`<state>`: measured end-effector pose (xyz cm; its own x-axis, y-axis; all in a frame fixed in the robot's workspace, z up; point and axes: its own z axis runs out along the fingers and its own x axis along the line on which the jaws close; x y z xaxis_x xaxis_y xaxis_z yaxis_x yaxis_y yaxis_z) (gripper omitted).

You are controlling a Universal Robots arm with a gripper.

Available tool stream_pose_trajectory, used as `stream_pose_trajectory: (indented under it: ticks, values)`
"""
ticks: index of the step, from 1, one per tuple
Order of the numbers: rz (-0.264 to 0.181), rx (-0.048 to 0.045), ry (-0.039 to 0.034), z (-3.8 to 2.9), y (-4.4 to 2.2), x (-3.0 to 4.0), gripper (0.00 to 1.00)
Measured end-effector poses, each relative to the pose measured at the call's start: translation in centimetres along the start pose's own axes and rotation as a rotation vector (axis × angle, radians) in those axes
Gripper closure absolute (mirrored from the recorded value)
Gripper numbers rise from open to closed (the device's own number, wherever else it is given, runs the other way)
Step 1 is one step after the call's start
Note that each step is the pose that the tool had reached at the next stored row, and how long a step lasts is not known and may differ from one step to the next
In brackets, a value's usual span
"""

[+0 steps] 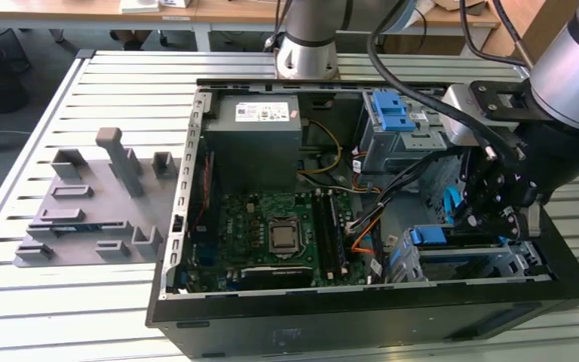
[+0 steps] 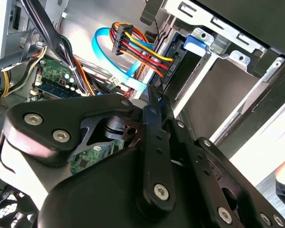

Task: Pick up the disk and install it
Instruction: 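Insert the second disk wire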

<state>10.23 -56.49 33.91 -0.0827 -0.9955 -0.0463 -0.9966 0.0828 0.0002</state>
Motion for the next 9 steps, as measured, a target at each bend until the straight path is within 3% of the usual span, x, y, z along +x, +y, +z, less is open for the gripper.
stream_pose_trajectory:
  ticks: [9]
  values:
    - [0.000,-0.0001,-0.0017,0.30,-0.17,0.00,0.84]
